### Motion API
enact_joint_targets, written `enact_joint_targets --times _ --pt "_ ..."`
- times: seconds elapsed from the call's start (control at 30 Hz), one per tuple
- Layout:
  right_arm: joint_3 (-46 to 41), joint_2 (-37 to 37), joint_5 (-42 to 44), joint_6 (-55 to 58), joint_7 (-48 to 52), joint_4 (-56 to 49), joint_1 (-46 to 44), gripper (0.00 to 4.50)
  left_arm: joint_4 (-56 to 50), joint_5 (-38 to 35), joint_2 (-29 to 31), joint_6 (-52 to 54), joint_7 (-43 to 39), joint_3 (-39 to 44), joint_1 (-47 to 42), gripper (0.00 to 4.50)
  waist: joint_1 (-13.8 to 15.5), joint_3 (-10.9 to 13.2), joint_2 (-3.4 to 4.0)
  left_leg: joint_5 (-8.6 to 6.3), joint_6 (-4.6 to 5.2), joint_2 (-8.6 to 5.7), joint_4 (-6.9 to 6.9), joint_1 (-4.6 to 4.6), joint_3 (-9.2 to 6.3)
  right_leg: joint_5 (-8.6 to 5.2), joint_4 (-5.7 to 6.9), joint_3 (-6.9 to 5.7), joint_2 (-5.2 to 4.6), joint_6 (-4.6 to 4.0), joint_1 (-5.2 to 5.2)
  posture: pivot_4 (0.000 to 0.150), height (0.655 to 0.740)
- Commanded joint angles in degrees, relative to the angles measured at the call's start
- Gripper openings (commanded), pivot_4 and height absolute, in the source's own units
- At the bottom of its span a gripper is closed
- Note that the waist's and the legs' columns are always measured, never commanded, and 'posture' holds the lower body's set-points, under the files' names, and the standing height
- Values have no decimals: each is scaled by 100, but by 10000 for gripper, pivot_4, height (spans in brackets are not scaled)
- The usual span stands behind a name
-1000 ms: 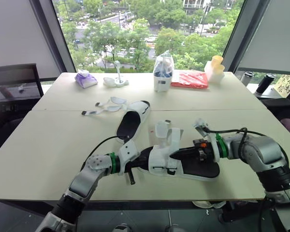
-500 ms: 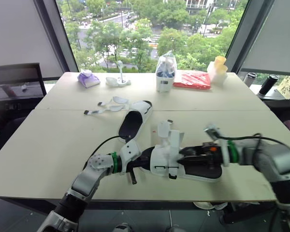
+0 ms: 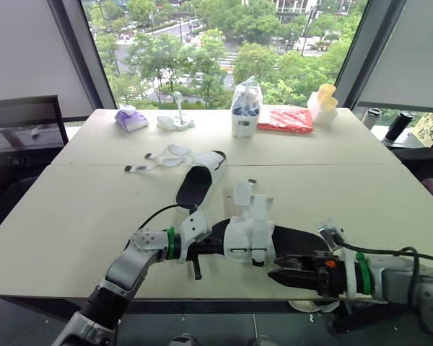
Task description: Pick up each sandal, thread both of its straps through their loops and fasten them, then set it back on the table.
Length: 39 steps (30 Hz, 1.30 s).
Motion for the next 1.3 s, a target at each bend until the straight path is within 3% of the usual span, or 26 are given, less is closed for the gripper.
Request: enact_joint_targets --times 0.03,0.47,0.57,0.7,0.8,0.9,1.0,1.1,1.3 --pt "204 43 -64 -247 -103 -238 100 29389 73 55 -11 88 -158 -266 71 0 2 0 0 -1 2 -1 -1 0 1 -1 0 0 0 1 0 1500 7400" --pt "615 504 -232 -690 -494 322 -242 29389 51 69 -75 124 -36 -219 85 0 -1 0 1 -2 3 -2 3 0 -3 -11 1 -1 -1 17 2 1500 7400" --pt "588 604 -150 -669 -547 349 -262 21640 47 75 -72 138 2 -198 90 0 -10 -1 3 -2 4 -1 3 1 -3 -7 2 -1 0 12 2 1500 7400" --pt "519 445 -123 -607 -441 358 -104 1296 38 72 -28 146 20 -155 115 0 -7 -1 3 -2 4 -1 2 1 -5 -9 3 -2 0 15 1 1500 7400" --pt "392 313 -29 -566 -341 301 -10 535 24 62 2 158 14 -130 131 0 -11 -2 4 -2 4 -1 2 1 -4 -8 3 -3 0 13 1 1500 7400" --pt "306 204 66 -582 -260 284 70 8057 21 59 5 165 16 -130 137 0 -10 -1 3 -2 4 -1 3 1 -4 -9 3 -2 0 15 1 1500 7400" --pt "320 161 -4 -639 -310 288 109 24849 28 64 -8 163 19 -145 132 0 -9 -2 3 -2 4 0 1 1 -5 -13 3 -4 1 21 2 1500 7400" --pt "365 150 -57 -615 -358 376 114 38138 49 61 -5 152 -4 -146 118 0 -8 -1 3 -2 4 0 2 1 -4 -13 2 -3 0 21 2 1500 7400" --pt "362 346 -72 -736 -458 479 51 38138 93 63 -14 148 -14 -144 87 0 -10 -2 3 -2 4 0 1 1 -5 -13 2 -4 0 21 2 1500 7400"
